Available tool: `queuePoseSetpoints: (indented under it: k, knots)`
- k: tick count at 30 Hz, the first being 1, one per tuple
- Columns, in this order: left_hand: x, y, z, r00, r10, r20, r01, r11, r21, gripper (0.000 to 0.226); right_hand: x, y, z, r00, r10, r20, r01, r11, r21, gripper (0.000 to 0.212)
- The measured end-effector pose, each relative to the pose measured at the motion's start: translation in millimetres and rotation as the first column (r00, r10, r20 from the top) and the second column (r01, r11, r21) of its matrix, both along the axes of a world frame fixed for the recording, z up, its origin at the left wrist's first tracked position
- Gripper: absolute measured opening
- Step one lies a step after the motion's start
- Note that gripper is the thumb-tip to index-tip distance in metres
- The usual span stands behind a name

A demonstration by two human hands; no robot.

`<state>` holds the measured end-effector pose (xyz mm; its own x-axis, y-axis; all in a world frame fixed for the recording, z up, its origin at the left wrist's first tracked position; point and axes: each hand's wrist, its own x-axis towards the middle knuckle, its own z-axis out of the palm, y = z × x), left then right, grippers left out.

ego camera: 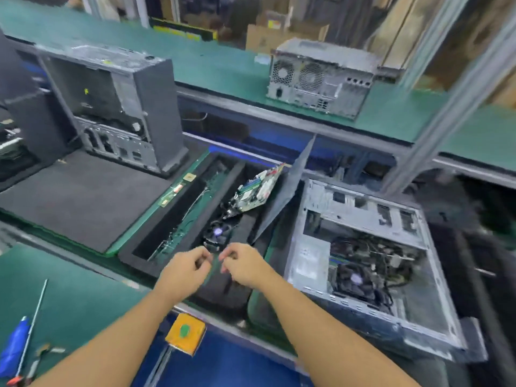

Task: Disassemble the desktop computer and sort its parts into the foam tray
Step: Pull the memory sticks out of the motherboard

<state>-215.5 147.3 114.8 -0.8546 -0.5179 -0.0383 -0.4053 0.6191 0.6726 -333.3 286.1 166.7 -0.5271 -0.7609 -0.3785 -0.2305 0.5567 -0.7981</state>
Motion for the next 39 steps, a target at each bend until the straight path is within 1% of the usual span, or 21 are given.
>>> queuePoseSetpoints:
  k: [3, 5, 8, 9, 11, 14, 18, 21, 23, 25, 26, 28, 29, 31, 33, 35, 39]
  knots:
    - [-59.8, 46.2, 17.9, 0.991, -0.087, -0.103, 0.085, 0.996, -0.025, 0.018, -37.2, 48.9, 15.8, 0.99, -0.132, -0.046, 0.13, 0.991, -0.04, 0.016]
    - [-94.4, 78.2, 33.5, 0.975, -0.125, -0.185, 0.116, 0.992, -0.058, 0.018, -58.7, 78.1, 27.8, 0.98, -0.185, -0.069, 0.179, 0.98, -0.085, 0.012]
    - [-139.6, 118.7, 57.0, 0.942, -0.136, -0.306, 0.127, 0.991, -0.05, 0.011, -88.5, 117.5, 43.4, 0.957, -0.284, -0.049, 0.271, 0.943, -0.192, 0.009]
    - [-153.4, 130.9, 63.4, 0.931, -0.149, -0.333, 0.137, 0.989, -0.057, 0.012, -99.1, 129.4, 46.7, 0.948, -0.314, -0.048, 0.298, 0.931, -0.21, 0.01]
    - [-177.5, 153.0, 72.2, 0.92, -0.196, -0.341, 0.179, 0.981, -0.08, 0.012, -119.9, 151.4, 49.8, 0.934, -0.353, -0.052, 0.336, 0.919, -0.207, 0.013]
    - [-207.9, 180.2, 74.7, 0.93, -0.244, -0.275, 0.22, 0.969, -0.114, 0.011, -145.9, 182.5, 48.3, 0.919, -0.391, -0.048, 0.377, 0.908, -0.184, 0.015]
    - [-242.0, 207.8, 64.2, 0.928, -0.287, -0.239, 0.266, 0.957, -0.117, 0.014, -172.9, 226.5, 38.1, 0.919, -0.376, -0.118, 0.365, 0.925, -0.105, 0.018]
    - [-259.6, 215.8, 54.0, 0.92, -0.365, -0.143, 0.35, 0.93, -0.114, 0.014, -189.5, 251.6, 29.7, 0.916, -0.361, -0.174, 0.363, 0.932, -0.022, 0.02]
    - [-267.2, 215.2, 47.4, 0.904, -0.421, -0.072, 0.408, 0.901, -0.147, 0.016, -197.0, 263.1, 23.3, 0.909, -0.336, -0.245, 0.354, 0.935, 0.03, 0.022]
    - [-272.3, 212.1, 41.0, 0.878, -0.476, 0.049, 0.477, 0.862, -0.17, 0.018, -201.4, 271.5, 14.5, 0.907, -0.272, -0.32, 0.315, 0.945, 0.088, 0.022]
    - [-273.8, 210.3, 37.8, 0.847, -0.512, 0.141, 0.531, 0.827, -0.183, 0.02, -202.3, 274.5, 9.5, 0.907, -0.24, -0.346, 0.295, 0.948, 0.116, 0.021]
    - [-274.2, 207.6, 29.3, 0.747, -0.577, 0.329, 0.652, 0.731, -0.2, 0.023, -203.4, 277.7, 0.0, 0.902, -0.205, -0.381, 0.282, 0.946, 0.159, 0.019]
    - [-273.5, 206.8, 25.0, 0.702, -0.593, 0.396, 0.697, 0.687, -0.207, 0.024, -204.0, 278.7, -4.6, 0.893, -0.205, -0.4, 0.293, 0.94, 0.173, 0.019]
    - [-274.5, 205.8, 18.1, 0.653, -0.603, 0.458, 0.743, 0.627, -0.234, 0.026, -204.2, 282.2, -13.2, 0.863, -0.229, -0.451, 0.346, 0.917, 0.197, 0.019]
    - [-281.6, 204.6, 17.6, 0.636, -0.601, 0.485, 0.752, 0.623, -0.215, 0.026, -201.7, 286.5, -20.6, 0.83, -0.19, -0.524, 0.376, 0.885, 0.275, 0.017]
    - [-292.2, 202.3, 22.5, 0.605, -0.582, 0.544, 0.76, 0.627, -0.174, 0.025, -197.3, 288.9, -27.6, 0.82, -0.127, -0.558, 0.375, 0.856, 0.355, 0.015]
    - [-305.5, 194.8, 26.7, 0.533, -0.565, 0.63, 0.772, 0.63, -0.088, 0.025, -190.7, 287.0, -31.2, 0.814, -0.14, -0.563, 0.408, 0.829, 0.383, 0.017]
